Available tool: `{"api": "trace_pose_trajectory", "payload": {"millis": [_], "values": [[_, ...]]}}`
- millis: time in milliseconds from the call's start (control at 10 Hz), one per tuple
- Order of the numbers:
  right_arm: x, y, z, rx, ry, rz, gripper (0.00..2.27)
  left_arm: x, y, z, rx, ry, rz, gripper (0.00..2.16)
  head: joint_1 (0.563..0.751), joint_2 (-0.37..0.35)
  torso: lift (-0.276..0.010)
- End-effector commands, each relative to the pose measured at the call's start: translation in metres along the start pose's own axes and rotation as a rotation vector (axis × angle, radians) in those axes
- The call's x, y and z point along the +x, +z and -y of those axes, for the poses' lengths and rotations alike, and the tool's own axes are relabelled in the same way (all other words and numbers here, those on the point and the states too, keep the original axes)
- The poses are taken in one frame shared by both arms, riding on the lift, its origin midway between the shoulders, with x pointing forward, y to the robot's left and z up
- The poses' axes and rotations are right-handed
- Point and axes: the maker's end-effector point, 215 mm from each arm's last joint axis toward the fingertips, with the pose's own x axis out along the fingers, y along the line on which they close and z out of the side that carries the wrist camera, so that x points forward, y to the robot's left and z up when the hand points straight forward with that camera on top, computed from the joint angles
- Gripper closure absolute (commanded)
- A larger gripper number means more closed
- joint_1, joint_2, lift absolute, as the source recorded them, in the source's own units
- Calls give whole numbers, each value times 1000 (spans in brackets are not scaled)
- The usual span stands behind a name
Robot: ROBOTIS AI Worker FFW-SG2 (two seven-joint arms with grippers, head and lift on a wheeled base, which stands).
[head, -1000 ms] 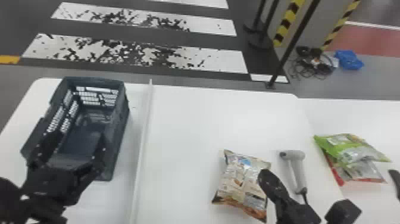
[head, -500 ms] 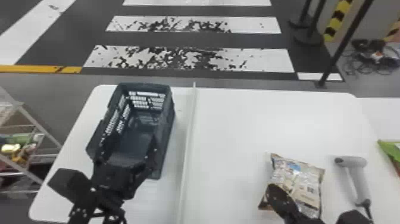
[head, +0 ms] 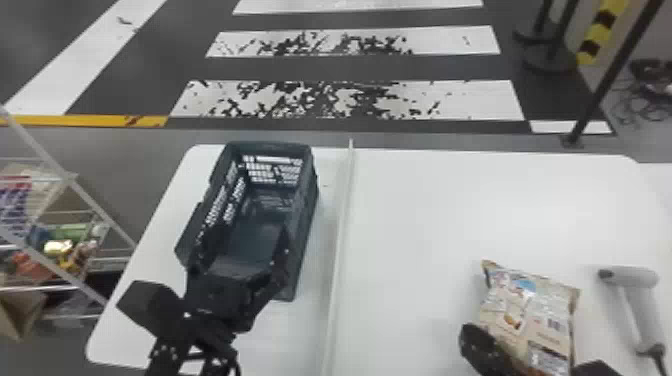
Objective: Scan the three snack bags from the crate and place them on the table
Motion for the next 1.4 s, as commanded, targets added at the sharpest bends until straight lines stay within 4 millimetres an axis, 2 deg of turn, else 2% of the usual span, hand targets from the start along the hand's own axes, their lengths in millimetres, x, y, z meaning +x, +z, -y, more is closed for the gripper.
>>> {"api": "trace_pose_trajectory", "payload": {"millis": [0,200,400,600,700,900,1100,1300], "values": [[-5,-2,9,-1,-16,-4,2223,0,1,-2,1,3,4,73,695,114,-37],[-12,-8,19,3,-37,-17,2223,0,2,-3,-2,6,11,73,695,95,-37],[-18,-5,26,9,-50,-7,2223,0,2,-4,-4,6,9,73,695,80,-37],[-24,23,13,0,-23,51,2219,0,2,-4,-5,7,10,73,695,73,-37],[-24,38,18,-9,-30,77,2219,0,2,-4,-4,6,9,73,695,77,-37],[-11,63,36,-46,-50,113,2223,0,1,-3,-4,5,9,73,695,65,-37],[6,69,59,-100,-77,118,2219,0,0,-1,-5,3,7,73,695,36,-37],[3,84,75,-131,-105,163,2219,0,-1,-2,-3,5,4,73,695,9,-37]]}}
